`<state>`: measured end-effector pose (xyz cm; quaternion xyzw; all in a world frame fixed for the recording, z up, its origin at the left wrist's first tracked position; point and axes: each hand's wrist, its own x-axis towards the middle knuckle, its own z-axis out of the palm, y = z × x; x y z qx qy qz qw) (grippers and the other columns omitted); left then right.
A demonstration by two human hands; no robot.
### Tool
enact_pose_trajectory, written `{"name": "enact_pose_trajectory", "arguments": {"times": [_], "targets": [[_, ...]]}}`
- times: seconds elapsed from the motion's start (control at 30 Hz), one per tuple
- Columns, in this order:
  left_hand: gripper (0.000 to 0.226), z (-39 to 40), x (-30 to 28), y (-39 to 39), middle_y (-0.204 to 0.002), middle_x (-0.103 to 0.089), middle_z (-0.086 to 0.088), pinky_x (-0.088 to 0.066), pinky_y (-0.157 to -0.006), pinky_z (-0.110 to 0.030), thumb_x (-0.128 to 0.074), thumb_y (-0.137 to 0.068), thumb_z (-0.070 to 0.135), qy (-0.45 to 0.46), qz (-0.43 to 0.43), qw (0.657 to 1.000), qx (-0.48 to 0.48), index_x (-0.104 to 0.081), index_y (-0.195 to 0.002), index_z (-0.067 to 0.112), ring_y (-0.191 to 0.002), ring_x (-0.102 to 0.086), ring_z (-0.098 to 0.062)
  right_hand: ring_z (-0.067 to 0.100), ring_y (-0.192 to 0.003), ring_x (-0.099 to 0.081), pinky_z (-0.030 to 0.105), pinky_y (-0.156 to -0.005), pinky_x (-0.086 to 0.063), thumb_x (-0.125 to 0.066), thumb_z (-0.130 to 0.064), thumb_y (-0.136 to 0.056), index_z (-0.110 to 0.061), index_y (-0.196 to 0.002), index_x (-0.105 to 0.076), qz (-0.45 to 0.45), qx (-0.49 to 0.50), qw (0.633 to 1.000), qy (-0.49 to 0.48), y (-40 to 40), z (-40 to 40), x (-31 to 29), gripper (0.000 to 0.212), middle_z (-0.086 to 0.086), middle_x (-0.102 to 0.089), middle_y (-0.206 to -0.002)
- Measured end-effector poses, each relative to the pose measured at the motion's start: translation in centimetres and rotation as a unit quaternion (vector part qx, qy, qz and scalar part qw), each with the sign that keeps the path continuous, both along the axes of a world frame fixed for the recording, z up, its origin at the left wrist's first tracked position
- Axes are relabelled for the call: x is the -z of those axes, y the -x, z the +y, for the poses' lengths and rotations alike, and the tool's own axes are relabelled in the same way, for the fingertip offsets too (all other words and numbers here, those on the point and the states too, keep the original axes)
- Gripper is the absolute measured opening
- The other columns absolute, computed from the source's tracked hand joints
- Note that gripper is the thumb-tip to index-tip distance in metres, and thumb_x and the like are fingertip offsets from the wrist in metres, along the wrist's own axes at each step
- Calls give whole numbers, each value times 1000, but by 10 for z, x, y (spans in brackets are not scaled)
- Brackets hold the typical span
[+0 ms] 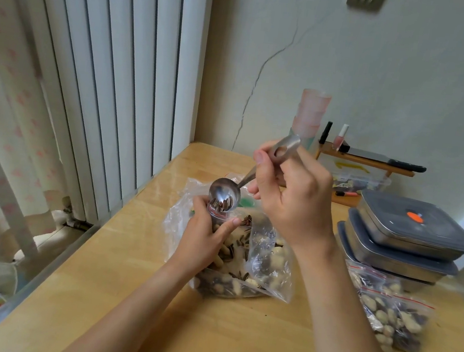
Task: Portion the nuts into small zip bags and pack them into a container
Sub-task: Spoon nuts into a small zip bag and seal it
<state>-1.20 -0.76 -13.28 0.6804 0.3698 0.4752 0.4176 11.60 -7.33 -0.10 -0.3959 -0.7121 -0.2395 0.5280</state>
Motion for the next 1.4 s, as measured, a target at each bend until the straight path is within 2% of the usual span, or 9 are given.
{"name": "enact_pose_trajectory", "arguments": {"times": [0.13,0.3,0.57,0.67,0.87,1.07,1.17,1.3,1.4], "targets": [[45,0,0,1,-79,-63,-5,-53,-53,-34,-71,-91,42,6,-3,1000,-2,-37,-110,21,-55,-61,-15,22,-58,-68,28,-54,-50,-58,-4,-103,6,-89,-67,-10,-4,1000,1,0,-2,0,19,13,-65,-81],[46,0,-1,1,-86,-62,-1,-48,-58,-20,-72,-90,41,-7,7,1000,-13,-39,-112,18,-66,-60,-4,22,-58,-67,30,-54,-51,-58,-3,-102,5,-90,-68,-13,-3,1000,0,1,-2,-1,17,12,-65,-80],[45,-2,-2,3,-92,-64,0,-54,-68,-27,-72,-90,38,1,2,1000,-15,-40,-115,18,-77,-65,-11,20,-56,-62,22,-54,-42,-55,-9,-105,3,-84,-64,24,106,994,-31,-10,-1,-2,26,9,-62,-72],[39,-4,-4,3,-93,-64,4,-55,-72,-28,-70,-93,36,-8,-1,1000,-22,-43,-115,18,-80,-65,-7,18,-57,-63,19,-54,-43,-51,-17,-107,-5,-83,-61,68,158,983,59,-22,3,0,28,4,-62,-74],[37,-5,-7,5,-94,-62,9,-53,-68,-22,-72,-92,34,-34,-5,998,-44,-46,-114,18,-83,-64,-3,12,-51,-72,21,-50,-57,-49,-22,-108,-4,-98,-64,336,136,880,307,-36,19,27,26,8,-72,-66],[36,-7,-7,2,-88,-62,8,-50,-64,-19,-73,-91,32,-39,-10,998,-46,-47,-112,19,-74,-63,-3,29,-63,-77,50,-86,-62,-50,-20,-106,-5,-99,-59,558,106,722,395,-51,40,74,18,5,-74,-60],[34,-6,-5,2,-89,-61,2,-51,-65,-20,-73,-91,34,-45,0,998,-34,-48,-110,22,-71,-60,-4,32,-63,-75,41,-75,-62,-57,-27,-104,3,-98,-62,567,89,690,441,-58,45,84,31,11,-71,-63],[42,-7,0,0,-91,-60,0,-52,-66,-26,-77,-88,35,-35,11,999,8,-44,-112,25,-68,-57,-7,20,-45,-61,21,-38,-37,-65,-43,-100,9,-98,-65,481,99,681,543,-59,37,78,52,13,-66,-64],[53,-6,5,-2,-90,-59,-5,-52,-65,-31,-79,-86,28,-18,45,998,42,-36,-116,25,-63,-52,-8,16,-43,-58,18,-35,-32,-60,-45,-102,8,-97,-69,384,94,672,627,-55,29,70,53,12,-68,-66]]}}
